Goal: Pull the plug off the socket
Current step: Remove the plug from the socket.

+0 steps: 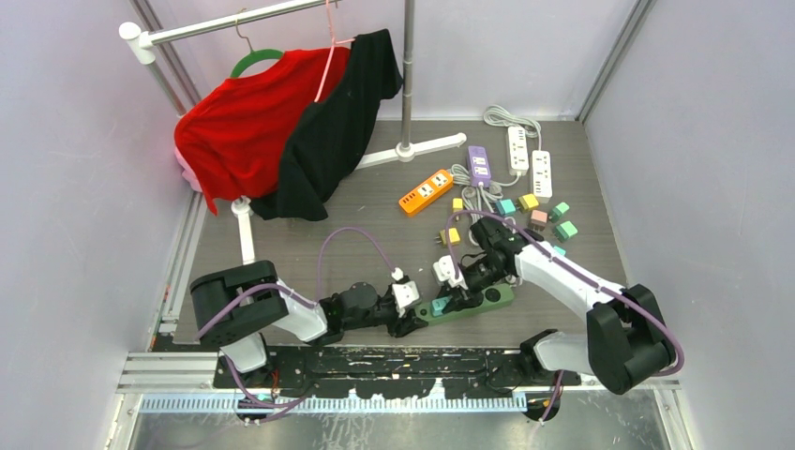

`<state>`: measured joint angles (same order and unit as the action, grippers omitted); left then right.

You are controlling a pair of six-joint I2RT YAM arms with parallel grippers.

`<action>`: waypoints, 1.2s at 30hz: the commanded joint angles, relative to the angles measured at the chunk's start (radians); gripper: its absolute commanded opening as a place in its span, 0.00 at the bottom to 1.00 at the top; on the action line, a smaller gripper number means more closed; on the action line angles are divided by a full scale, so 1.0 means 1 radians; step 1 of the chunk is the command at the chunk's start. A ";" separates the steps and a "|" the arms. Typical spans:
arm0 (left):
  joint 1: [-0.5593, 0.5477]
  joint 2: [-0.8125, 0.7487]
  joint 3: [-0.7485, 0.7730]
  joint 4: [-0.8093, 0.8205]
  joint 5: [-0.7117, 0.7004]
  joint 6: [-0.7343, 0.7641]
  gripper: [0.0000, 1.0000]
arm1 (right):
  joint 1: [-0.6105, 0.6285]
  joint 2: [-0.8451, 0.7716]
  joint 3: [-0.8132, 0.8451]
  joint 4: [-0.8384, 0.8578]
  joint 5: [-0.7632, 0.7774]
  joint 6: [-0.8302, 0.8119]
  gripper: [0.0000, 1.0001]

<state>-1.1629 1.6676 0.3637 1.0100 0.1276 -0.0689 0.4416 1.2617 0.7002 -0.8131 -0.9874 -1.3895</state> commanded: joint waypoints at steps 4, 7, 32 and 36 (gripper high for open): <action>0.005 0.017 -0.003 -0.056 0.015 -0.037 0.00 | 0.057 -0.021 0.002 0.120 -0.043 0.121 0.01; 0.005 0.039 0.012 -0.057 0.023 -0.036 0.00 | 0.057 -0.030 0.001 0.205 -0.036 0.245 0.01; 0.005 0.062 -0.021 0.006 -0.005 -0.068 0.00 | -0.081 -0.070 -0.010 -0.025 -0.120 -0.107 0.01; 0.006 0.069 0.002 -0.020 0.008 -0.071 0.00 | -0.028 -0.093 -0.035 0.160 -0.123 0.147 0.01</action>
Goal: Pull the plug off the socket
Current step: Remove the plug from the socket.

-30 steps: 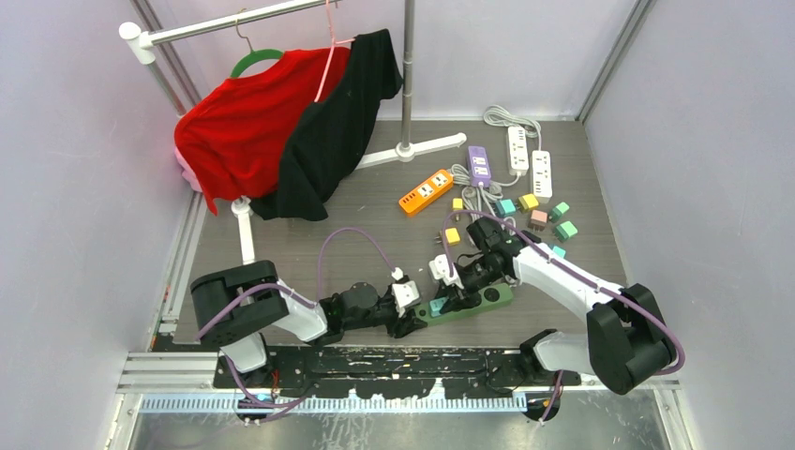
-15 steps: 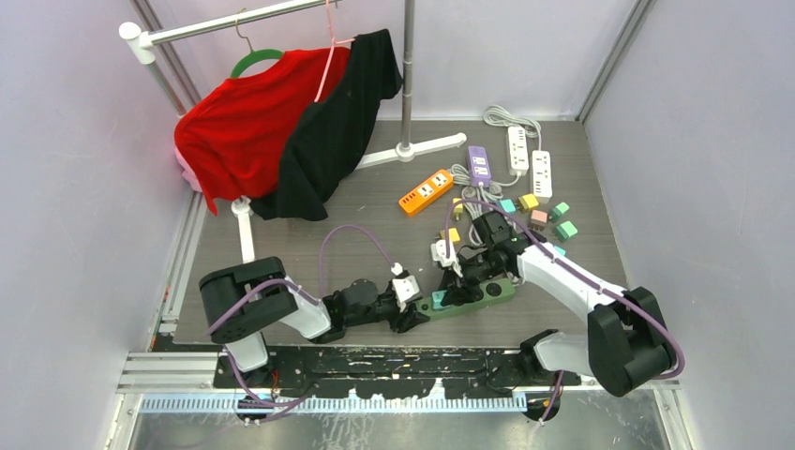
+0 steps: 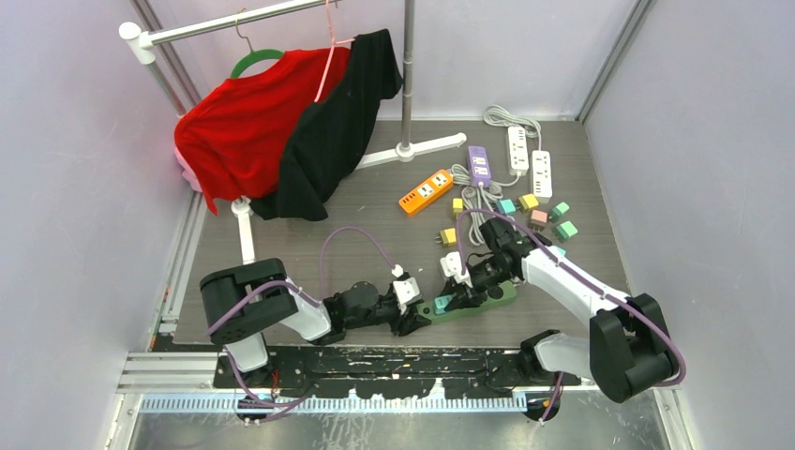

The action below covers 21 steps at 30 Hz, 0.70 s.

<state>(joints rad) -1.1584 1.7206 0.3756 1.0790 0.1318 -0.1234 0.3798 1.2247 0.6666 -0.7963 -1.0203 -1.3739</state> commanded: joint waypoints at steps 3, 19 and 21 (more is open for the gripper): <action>0.002 0.034 0.006 -0.095 0.007 -0.017 0.00 | 0.053 -0.051 -0.007 0.244 -0.050 0.266 0.01; 0.019 0.070 -0.028 -0.024 0.008 -0.037 0.00 | -0.099 -0.100 0.062 0.214 0.056 0.385 0.01; 0.020 0.065 -0.032 -0.026 0.009 -0.038 0.00 | -0.114 -0.097 0.061 0.091 -0.006 0.202 0.01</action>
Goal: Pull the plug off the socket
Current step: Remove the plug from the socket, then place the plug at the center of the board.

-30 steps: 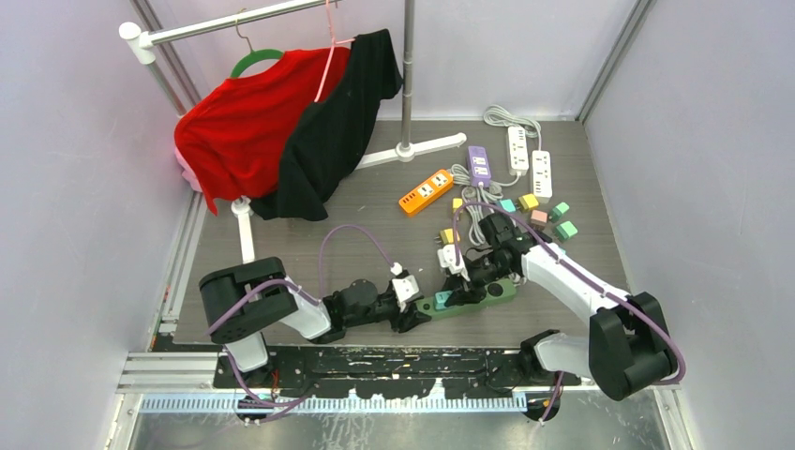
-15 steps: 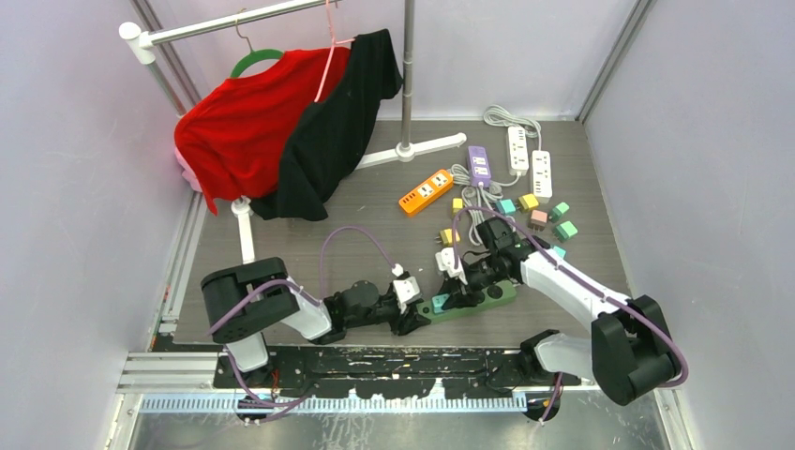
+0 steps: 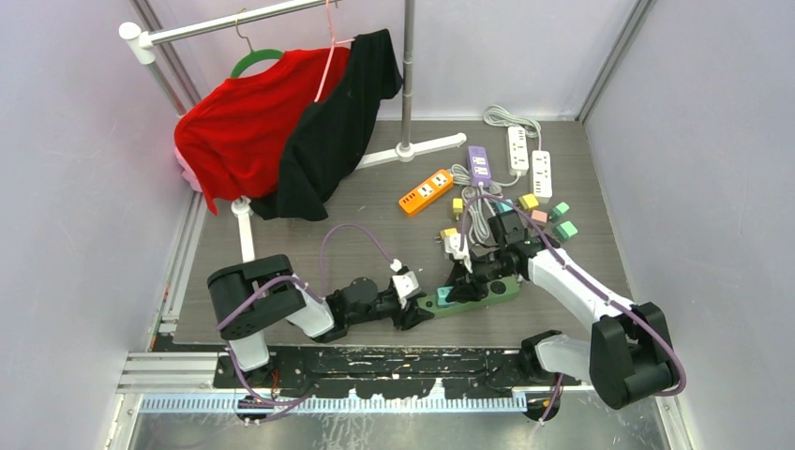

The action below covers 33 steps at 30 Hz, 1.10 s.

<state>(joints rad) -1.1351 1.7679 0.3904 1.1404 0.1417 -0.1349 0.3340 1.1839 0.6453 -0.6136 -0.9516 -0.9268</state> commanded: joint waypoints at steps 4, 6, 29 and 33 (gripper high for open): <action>-0.002 0.013 -0.045 -0.114 0.000 -0.026 0.00 | -0.065 -0.029 0.076 -0.262 -0.171 -0.536 0.01; -0.002 0.012 -0.043 -0.119 0.002 -0.028 0.00 | -0.045 -0.024 0.067 -0.273 -0.209 -0.561 0.01; 0.015 -0.076 -0.022 -0.239 0.004 -0.036 0.00 | -0.257 -0.085 0.096 0.474 0.287 0.640 0.21; 0.015 -0.105 -0.033 -0.255 0.000 -0.040 0.00 | -0.271 -0.048 0.037 0.634 0.406 0.798 0.22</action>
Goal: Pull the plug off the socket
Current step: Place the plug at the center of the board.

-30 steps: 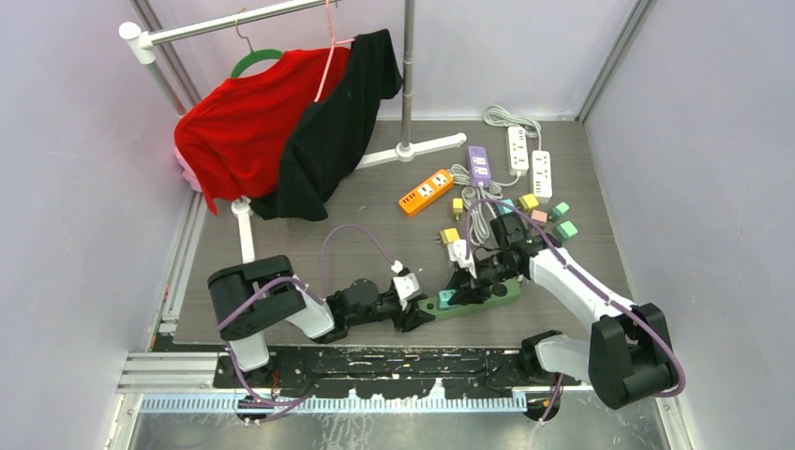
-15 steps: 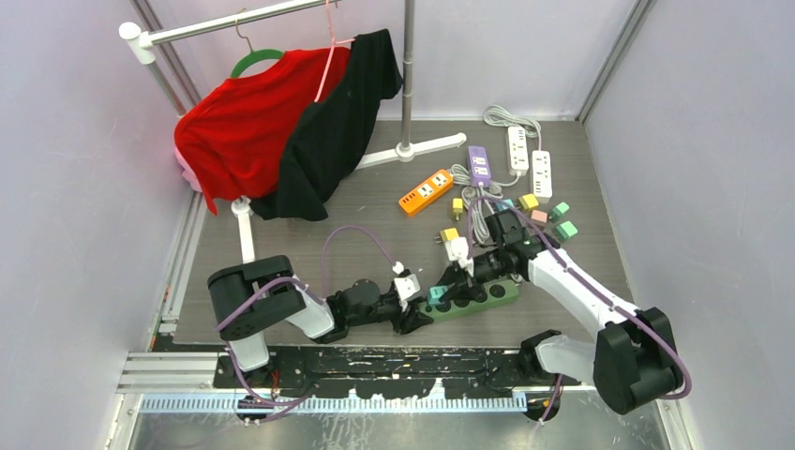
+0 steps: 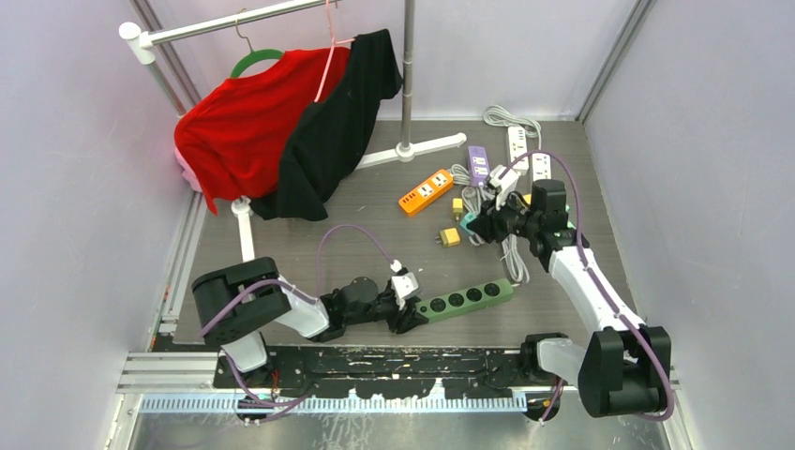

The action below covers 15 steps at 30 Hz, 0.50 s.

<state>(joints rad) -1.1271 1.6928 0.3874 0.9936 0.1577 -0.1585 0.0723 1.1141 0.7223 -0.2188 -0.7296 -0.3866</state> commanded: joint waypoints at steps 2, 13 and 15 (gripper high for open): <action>0.007 -0.045 -0.039 -0.108 -0.019 -0.017 0.00 | -0.009 0.050 -0.080 0.353 0.266 0.383 0.24; 0.007 -0.136 -0.050 -0.175 -0.051 -0.045 0.00 | -0.009 0.165 -0.066 0.425 0.313 0.555 0.62; 0.007 -0.157 -0.052 -0.194 -0.058 -0.049 0.00 | -0.011 0.147 -0.060 0.415 0.326 0.544 0.69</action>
<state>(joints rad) -1.1255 1.5906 0.3531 0.8772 0.1368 -0.1822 0.0639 1.3056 0.6350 0.1181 -0.4278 0.1276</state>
